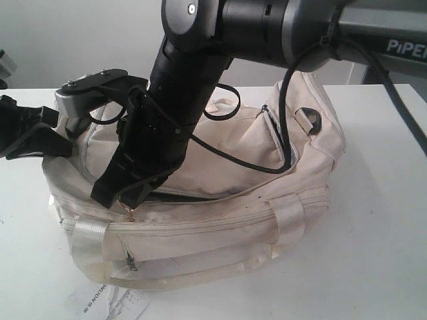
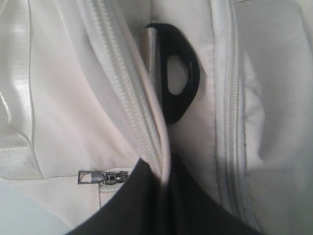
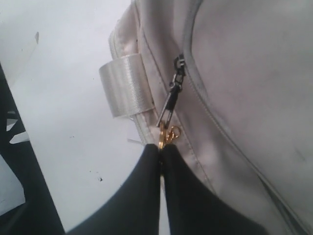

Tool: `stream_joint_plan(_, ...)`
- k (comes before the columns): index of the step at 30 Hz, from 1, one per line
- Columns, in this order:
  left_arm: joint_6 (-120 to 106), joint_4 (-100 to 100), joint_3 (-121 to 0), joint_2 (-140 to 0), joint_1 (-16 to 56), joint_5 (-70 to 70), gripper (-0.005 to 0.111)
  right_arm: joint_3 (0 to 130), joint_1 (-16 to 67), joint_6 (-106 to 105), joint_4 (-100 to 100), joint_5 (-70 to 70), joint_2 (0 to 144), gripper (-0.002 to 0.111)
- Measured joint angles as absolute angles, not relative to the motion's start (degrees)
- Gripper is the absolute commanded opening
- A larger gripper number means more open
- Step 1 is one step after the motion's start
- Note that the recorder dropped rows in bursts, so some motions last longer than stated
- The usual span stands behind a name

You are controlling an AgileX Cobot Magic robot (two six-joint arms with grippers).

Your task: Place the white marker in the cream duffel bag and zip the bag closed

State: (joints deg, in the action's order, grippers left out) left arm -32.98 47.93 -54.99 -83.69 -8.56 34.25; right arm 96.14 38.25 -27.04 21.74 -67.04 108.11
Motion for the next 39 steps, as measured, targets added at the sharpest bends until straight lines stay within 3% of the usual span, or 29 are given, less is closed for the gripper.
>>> stream_joint_plan(39, -32.98, 47.93, -54.99, -83.69, -8.56, 33.74, 0.000, 91.70, 38.25, -25.09, 15.71, -67.25, 103.91, 0.000)
